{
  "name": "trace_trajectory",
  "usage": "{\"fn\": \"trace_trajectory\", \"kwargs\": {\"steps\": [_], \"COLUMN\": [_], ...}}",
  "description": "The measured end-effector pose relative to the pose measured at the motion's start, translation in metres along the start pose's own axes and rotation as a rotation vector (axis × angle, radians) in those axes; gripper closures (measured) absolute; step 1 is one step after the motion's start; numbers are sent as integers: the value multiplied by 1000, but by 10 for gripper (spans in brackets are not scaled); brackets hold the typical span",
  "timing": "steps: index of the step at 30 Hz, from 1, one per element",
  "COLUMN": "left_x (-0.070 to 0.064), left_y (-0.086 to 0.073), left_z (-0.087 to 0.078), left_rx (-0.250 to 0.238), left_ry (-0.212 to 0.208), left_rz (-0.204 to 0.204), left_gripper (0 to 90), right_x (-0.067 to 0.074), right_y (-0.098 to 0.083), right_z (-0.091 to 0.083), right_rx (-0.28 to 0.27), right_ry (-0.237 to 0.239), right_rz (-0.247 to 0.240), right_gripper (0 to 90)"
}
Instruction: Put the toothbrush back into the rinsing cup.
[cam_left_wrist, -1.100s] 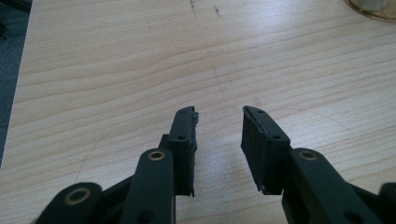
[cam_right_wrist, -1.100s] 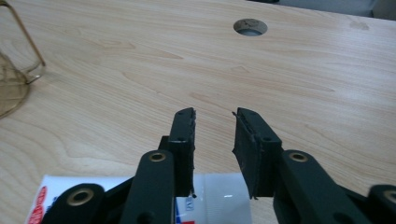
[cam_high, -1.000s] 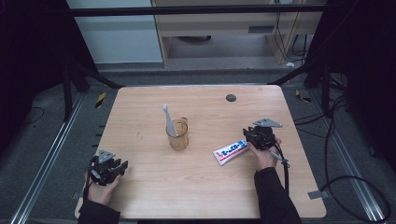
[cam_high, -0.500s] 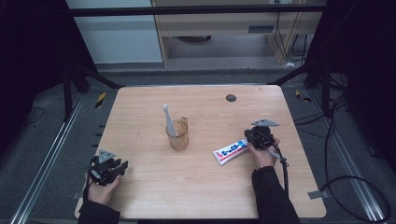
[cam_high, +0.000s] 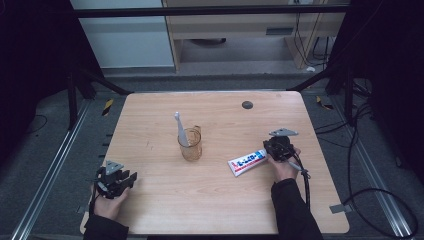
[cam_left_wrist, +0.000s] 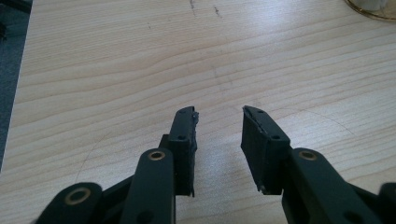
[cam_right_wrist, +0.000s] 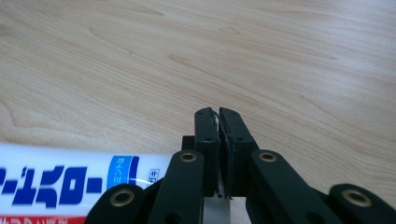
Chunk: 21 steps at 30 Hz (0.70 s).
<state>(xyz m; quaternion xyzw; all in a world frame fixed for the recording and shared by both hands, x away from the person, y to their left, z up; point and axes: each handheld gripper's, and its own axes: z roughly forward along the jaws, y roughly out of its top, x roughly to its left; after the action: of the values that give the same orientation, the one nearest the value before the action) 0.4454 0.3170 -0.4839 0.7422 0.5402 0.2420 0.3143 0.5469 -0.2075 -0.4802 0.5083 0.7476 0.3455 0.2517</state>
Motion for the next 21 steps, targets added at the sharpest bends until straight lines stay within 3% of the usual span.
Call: {"fn": "trace_trajectory", "kwargs": {"steps": [16, 21], "left_x": [-1, -1], "left_y": [0, 0], "left_z": [-1, -1], "left_rx": [-1, -2], "left_ry": [0, 0], "left_rz": [4, 4], "left_gripper": [644, 644], "right_x": [5, 5], "right_y": [-7, -15], "right_z": [-17, -21], "right_rx": [73, 85], "right_ry": [34, 52], "right_rz": [-71, -72], "right_gripper": [887, 891]}}
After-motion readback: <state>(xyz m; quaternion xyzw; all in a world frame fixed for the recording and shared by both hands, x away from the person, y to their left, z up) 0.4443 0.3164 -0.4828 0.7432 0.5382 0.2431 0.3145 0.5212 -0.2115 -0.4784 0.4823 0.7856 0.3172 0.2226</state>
